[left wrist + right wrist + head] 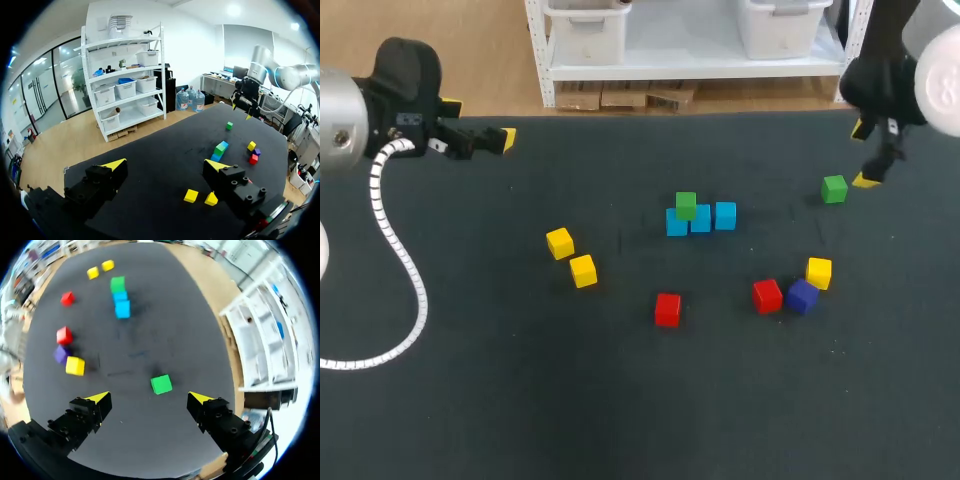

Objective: Place the blue cubes, place green cubes on the blue cubes, place the yellow cubes on the green cubes, then place the red cubes on the yellow cubes, and place purple cube on the red cubes.

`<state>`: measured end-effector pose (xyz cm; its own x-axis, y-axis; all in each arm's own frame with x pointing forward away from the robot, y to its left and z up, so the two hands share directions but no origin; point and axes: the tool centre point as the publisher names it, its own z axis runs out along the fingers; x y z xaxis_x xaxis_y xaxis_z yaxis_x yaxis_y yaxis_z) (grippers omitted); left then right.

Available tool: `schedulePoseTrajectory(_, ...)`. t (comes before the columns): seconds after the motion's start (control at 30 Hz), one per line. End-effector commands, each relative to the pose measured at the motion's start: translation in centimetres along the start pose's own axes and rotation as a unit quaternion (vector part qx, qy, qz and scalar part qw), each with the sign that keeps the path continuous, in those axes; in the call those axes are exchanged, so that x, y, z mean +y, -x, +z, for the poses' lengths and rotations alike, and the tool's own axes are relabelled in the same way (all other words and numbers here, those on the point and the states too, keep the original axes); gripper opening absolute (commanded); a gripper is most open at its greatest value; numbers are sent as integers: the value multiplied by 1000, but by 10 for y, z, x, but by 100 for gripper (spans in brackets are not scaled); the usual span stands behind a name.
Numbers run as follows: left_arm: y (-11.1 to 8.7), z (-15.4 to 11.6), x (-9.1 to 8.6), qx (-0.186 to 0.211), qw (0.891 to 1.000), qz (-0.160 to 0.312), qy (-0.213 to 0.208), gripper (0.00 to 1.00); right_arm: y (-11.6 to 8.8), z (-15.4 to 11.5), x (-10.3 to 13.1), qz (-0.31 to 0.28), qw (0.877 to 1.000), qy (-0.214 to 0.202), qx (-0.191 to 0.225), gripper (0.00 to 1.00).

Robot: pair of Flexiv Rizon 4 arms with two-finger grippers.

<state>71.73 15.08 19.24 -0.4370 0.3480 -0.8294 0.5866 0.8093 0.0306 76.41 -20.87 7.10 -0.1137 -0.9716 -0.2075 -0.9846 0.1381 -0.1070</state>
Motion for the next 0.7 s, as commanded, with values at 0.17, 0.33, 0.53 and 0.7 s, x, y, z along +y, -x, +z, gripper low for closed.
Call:
schedulePoseTrajectory(0.17,-2,0,2,-4,1000,1,-5,100,8,27,-11,-129,986,100,27,100)
schedulePoseTrajectory(0.33,-2,0,2,-4,1000,1,-5,100,7,43,-15,-153,981,105,56,100)
schedulePoseTrajectory(0.53,-2,0,2,-4,1000,1,-5,100,8,60,-21,-151,980,107,70,100)
schedulePoseTrajectory(0.7,-2,0,2,-4,1000,1,-5,100,7,67,-20,-145,981,112,69,100)
